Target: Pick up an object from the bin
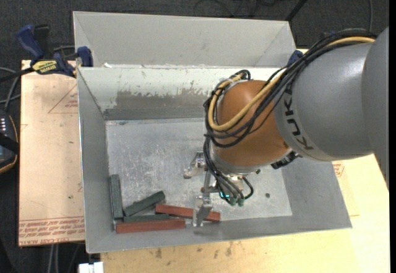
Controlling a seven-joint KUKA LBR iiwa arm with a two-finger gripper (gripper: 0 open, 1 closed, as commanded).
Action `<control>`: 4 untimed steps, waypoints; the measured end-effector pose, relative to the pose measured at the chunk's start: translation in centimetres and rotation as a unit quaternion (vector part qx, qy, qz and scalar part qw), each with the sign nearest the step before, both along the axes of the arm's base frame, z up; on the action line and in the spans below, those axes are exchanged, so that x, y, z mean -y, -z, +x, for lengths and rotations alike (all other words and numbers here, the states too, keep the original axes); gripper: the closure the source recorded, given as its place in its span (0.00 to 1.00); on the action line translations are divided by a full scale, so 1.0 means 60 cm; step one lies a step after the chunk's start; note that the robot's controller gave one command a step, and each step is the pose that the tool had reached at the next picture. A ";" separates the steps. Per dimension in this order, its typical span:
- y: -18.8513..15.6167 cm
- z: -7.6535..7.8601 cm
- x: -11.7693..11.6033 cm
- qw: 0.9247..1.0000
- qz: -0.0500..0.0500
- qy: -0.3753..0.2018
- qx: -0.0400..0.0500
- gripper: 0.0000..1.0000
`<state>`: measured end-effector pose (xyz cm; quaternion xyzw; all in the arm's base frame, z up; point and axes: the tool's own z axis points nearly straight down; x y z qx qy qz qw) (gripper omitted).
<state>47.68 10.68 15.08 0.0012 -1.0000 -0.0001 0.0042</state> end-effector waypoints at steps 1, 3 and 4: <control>-0.005 0.003 0.001 1.000 0.000 0.001 0.004 0.00; 0.125 0.014 -0.057 0.995 0.000 -0.096 0.007 1.00; 0.126 0.019 -0.064 0.994 -0.003 -0.113 0.005 1.00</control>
Offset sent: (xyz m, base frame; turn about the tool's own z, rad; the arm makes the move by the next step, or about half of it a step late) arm 0.0047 0.0353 -0.0808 -0.1969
